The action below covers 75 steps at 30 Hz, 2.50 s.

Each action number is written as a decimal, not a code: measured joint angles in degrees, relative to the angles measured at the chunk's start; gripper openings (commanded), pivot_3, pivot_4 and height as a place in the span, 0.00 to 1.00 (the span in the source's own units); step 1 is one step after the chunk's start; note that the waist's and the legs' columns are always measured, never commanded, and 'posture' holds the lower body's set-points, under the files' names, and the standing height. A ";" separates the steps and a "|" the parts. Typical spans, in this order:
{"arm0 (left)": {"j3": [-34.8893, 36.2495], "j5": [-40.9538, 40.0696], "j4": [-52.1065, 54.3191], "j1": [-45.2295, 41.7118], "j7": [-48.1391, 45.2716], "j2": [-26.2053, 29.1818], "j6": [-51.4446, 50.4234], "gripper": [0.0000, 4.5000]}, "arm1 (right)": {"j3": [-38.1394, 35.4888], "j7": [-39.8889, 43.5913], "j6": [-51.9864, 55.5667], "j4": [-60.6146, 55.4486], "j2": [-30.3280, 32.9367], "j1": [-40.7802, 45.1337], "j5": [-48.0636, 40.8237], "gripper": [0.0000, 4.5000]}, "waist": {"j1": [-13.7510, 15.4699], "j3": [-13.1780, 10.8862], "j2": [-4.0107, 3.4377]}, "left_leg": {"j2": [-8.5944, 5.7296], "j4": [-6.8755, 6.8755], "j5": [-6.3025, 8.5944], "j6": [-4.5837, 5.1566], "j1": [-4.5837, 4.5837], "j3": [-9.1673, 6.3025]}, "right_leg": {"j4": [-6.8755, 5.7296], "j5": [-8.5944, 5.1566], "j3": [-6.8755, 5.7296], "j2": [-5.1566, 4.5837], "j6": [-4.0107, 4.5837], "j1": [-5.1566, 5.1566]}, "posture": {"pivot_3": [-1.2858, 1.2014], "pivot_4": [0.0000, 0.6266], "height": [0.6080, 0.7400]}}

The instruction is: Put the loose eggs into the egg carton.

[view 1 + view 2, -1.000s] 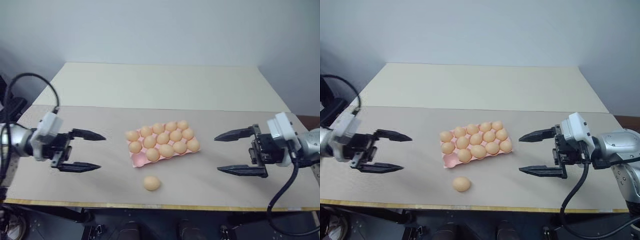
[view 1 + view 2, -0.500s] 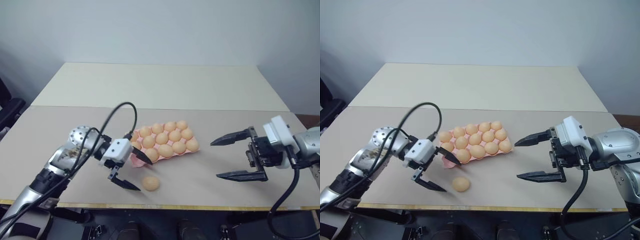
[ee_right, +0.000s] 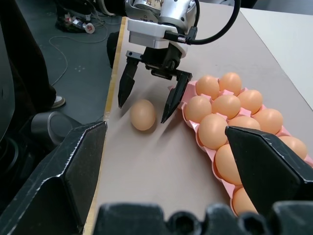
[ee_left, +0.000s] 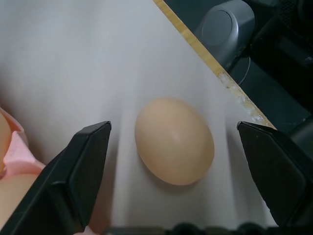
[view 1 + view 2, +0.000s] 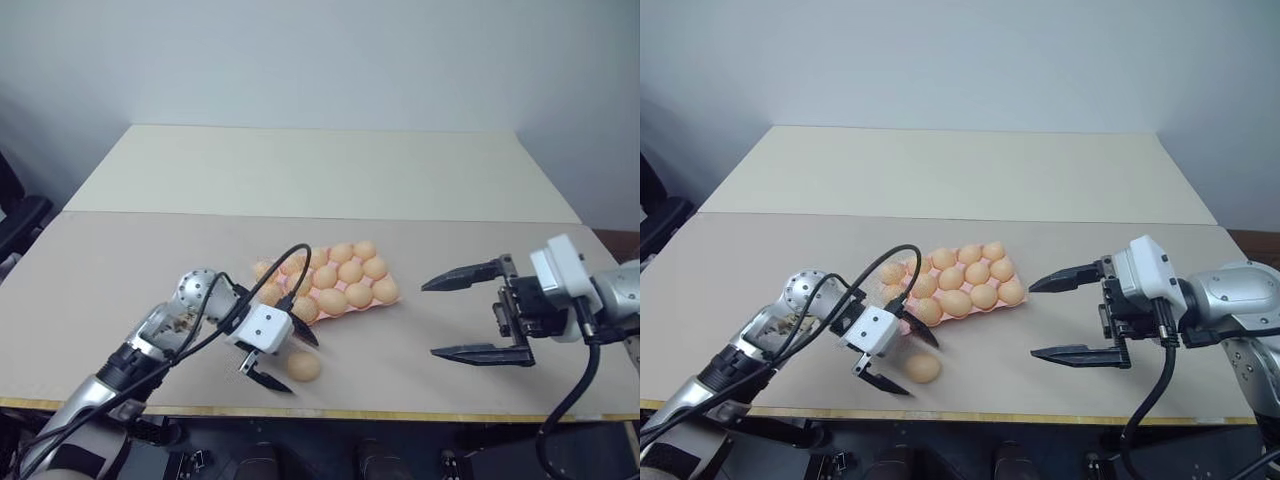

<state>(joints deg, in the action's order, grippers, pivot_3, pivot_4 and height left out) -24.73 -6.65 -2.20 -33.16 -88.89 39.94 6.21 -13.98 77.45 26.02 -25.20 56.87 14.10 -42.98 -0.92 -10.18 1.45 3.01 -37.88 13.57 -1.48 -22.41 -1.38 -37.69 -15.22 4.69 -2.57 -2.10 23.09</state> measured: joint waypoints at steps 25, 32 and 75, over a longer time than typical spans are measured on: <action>19.25 -14.97 1.29 1.47 9.66 2.64 -17.71 0.39 | 0.40 -9.69 0.68 1.06 -5.44 3.03 -0.12 1.00 | -0.26 0.00 0.00 | 0.00 0.00 0.00 0.00 0.01 -0.01 | -0.01 0.00 -0.01 -0.01 -0.01 0.01 | 0.52 0.24 1.00; 19.60 -13.69 0.39 4.80 8.98 5.22 -16.76 0.39 | 1.16 -10.01 0.68 1.07 -5.43 3.28 -0.12 1.00 | -0.03 0.00 0.00 | 0.01 0.00 0.00 0.00 0.01 -0.01 | -0.02 0.00 -0.01 0.00 0.00 0.01 | 0.52 0.24 1.00; 49.88 -28.47 -1.87 22.17 2.08 20.40 -24.91 1.00 | 0.44 -5.57 0.87 4.47 -3.18 3.05 -1.06 1.00 | -1.15 -0.01 -0.02 | 0.06 0.05 0.00 0.00 0.06 0.02 | -0.04 -0.01 -0.03 -0.02 0.01 0.03 | 0.52 0.24 1.00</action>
<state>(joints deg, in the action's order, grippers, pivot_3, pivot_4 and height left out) 25.16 -35.12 -4.06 -10.99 -86.81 60.34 -18.69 -13.54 71.88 26.89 -20.73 53.69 17.15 -44.04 -2.07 -10.18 1.44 3.07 -37.83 13.57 -1.49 -22.36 -1.37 -37.73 -15.23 4.65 -2.59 -2.10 23.12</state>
